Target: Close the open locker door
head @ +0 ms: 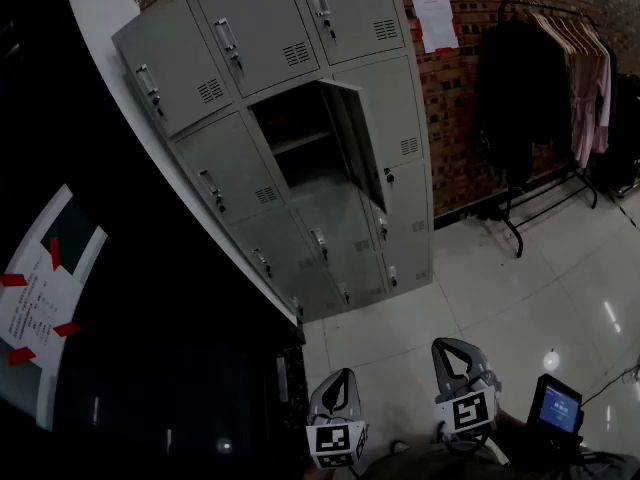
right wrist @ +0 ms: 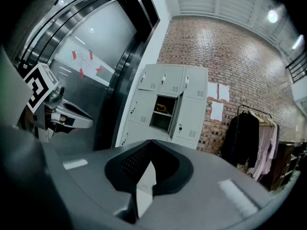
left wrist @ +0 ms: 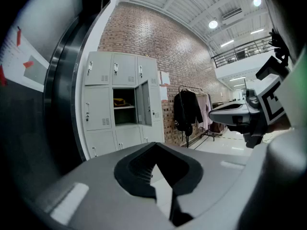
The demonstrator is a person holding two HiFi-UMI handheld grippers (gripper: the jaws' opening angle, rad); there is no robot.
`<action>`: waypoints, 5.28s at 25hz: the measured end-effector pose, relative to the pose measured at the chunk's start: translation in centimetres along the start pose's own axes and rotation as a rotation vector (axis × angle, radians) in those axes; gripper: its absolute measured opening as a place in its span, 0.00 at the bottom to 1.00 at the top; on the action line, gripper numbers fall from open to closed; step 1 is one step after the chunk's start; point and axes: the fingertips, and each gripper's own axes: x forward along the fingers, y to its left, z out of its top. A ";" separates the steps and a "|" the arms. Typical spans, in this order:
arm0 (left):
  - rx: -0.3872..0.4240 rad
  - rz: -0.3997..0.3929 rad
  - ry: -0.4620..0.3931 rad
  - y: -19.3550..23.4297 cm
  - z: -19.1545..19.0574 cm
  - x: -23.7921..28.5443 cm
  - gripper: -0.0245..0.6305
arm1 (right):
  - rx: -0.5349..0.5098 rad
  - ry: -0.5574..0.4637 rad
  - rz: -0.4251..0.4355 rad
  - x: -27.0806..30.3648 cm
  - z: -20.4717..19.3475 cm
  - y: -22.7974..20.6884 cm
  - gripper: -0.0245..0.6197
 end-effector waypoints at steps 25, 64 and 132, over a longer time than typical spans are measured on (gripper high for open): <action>-0.020 -0.012 -0.061 8.4 0.4 2.7 0.04 | -0.019 -0.053 -0.043 9.8 3.5 1.9 0.05; 0.003 0.122 -0.111 14.7 11.2 35.4 0.04 | 0.175 -0.185 0.258 40.6 3.6 -19.2 0.40; 0.015 0.113 -0.184 38.5 12.6 41.2 0.04 | -0.114 -0.259 0.530 59.5 10.9 1.7 0.29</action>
